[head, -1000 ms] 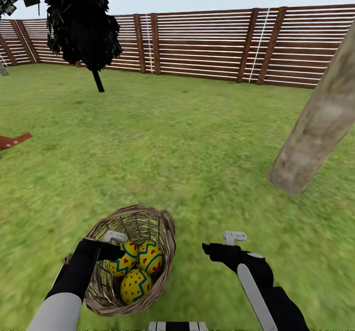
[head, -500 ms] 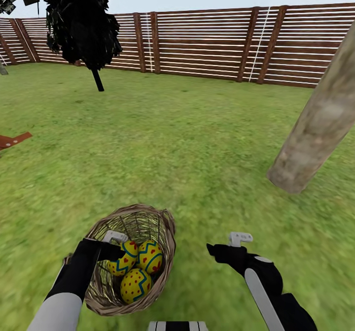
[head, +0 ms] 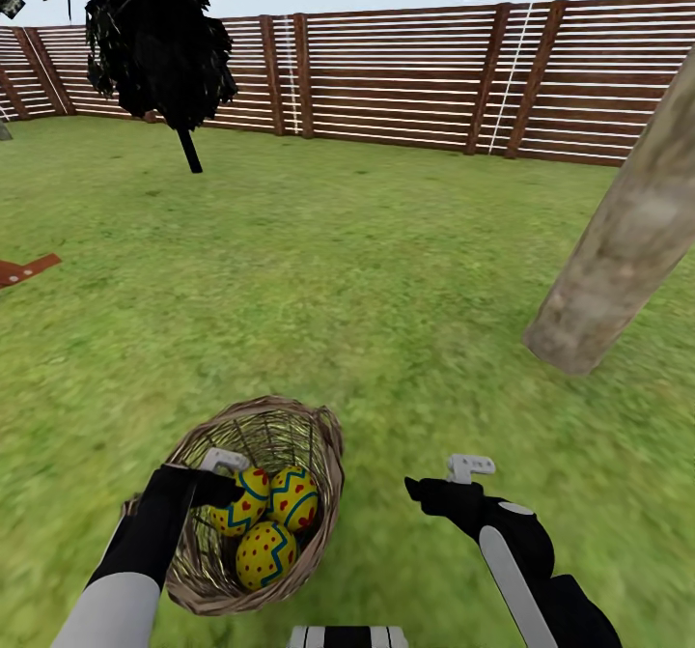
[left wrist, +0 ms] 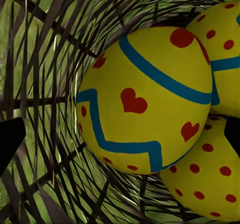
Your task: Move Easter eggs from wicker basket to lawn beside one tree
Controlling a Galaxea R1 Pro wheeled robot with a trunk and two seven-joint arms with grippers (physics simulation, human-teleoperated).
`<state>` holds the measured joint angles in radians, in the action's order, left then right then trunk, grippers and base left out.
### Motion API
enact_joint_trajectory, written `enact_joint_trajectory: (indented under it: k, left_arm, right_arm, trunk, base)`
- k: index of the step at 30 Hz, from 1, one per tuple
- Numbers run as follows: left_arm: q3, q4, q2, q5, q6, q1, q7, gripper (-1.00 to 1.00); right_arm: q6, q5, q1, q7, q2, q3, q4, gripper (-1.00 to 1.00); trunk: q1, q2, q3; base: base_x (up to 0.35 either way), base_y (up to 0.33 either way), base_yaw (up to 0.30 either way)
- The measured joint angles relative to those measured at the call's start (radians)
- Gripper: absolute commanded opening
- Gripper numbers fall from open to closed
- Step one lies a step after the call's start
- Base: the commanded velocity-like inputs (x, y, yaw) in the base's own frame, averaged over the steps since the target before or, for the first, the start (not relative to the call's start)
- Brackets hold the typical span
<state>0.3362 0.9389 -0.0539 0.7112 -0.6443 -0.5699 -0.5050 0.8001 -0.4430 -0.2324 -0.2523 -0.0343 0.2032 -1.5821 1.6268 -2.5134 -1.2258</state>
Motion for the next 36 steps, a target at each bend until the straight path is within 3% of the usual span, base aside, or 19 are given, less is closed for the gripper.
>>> enact_joint_trajectory:
  k: [7, 11, 29, 36]
  left_arm:
    - [0.0, 0.01, 0.0, 0.001, 0.0, 0.0, 0.0, 1.0]
    - [0.0, 0.025, 0.0, 0.001, -0.001, 0.0, 0.0, 1.0]
    - [-0.001, 0.049, 0.0, 0.001, -0.001, 0.001, 0.0, 1.0]
    - [-0.055, 0.05, 0.0, 0.0, 0.0, 0.002, 0.0, 1.0]
  right_arm:
    - [-0.002, -0.001, 0.0, 0.0, 0.0, 0.0, -0.001, 1.0]
    - [-0.006, -0.003, 0.0, 0.001, 0.0, 0.002, -0.001, 1.0]
    - [-0.005, -0.004, 0.0, 0.002, 0.001, 0.009, -0.001, 1.0]
    - [-0.003, 0.001, 0.001, 0.002, 0.001, 0.011, 0.0, 1.0]
  trunk:
    - [0.0, 0.0, 0.0]
    - [0.002, -0.001, -0.015]
    - [0.002, -0.001, -0.019]
    - [0.004, -0.002, -0.031]
  base:
    - [0.0, 0.0, 0.0]
    - [0.0, 0.0, 0.0]
    - [0.0, 0.0, 0.0]
    - [0.0, 0.0, 0.0]
